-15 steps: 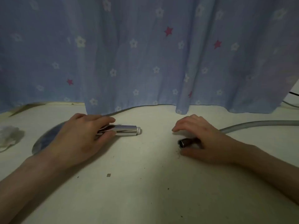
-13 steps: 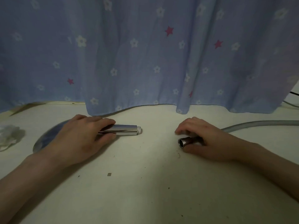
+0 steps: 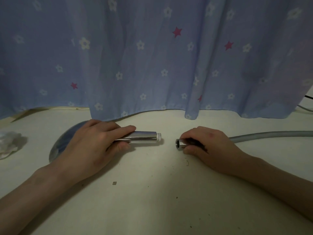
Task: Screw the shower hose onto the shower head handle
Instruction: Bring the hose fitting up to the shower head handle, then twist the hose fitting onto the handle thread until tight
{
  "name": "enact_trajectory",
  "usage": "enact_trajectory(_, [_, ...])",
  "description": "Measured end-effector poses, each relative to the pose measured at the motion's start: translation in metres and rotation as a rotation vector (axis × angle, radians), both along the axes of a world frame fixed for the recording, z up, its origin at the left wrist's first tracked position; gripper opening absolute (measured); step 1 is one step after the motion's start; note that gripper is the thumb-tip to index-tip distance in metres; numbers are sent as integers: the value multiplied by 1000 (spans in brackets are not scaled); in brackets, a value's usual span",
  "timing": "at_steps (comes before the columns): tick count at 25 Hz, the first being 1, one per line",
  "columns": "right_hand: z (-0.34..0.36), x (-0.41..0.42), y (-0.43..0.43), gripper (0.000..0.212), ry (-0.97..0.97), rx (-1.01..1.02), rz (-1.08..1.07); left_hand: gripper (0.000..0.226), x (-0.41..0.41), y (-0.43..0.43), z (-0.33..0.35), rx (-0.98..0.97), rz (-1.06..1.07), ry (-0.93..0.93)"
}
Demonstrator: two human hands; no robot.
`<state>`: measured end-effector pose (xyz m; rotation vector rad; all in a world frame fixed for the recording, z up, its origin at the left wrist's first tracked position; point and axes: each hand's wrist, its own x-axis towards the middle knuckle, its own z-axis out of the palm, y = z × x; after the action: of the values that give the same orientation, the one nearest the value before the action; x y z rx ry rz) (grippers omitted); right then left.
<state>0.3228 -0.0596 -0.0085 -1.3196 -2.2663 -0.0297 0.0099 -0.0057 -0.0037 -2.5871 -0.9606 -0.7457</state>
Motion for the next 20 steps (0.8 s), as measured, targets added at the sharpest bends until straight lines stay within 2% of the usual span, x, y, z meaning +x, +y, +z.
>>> enact_trajectory(6, [-5, -18, -9, 20, 187, -27, -72, 44, 9, -8, -3, -9, -50, 15])
enact_trajectory(20, [-5, -23, -8, 22, 153, 56, -115, 46, 13, -13, -4, 10, -51, 22])
